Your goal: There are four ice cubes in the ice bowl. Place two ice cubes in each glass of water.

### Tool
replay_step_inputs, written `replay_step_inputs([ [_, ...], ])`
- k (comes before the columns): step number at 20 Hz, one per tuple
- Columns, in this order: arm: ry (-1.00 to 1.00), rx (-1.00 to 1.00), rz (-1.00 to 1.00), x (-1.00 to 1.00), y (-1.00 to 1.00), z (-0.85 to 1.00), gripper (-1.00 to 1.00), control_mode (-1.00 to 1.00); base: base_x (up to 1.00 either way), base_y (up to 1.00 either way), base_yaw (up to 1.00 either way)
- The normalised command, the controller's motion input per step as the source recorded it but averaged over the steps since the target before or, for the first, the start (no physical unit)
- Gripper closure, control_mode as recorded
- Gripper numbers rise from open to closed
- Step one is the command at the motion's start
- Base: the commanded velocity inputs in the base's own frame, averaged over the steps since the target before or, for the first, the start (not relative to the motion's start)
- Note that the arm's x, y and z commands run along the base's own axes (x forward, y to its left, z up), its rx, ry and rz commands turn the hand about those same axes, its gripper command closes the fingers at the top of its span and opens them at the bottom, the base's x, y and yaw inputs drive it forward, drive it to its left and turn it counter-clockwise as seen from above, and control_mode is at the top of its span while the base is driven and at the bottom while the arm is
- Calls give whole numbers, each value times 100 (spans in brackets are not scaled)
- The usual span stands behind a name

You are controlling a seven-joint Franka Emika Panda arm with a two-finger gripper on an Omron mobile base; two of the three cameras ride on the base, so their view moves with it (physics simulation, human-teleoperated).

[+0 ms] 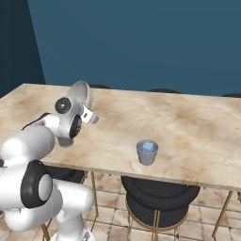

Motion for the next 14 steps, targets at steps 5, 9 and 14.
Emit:
replay_step_inputs([
  [5,-16,-14,0,0,2,-4,100,-100,0,0,0],
  [9,3,-21,0,3,15,-13,100,-100,0,0,0],
  [14,0,-7,0,7,9,0,100,-100,0,0,0],
])
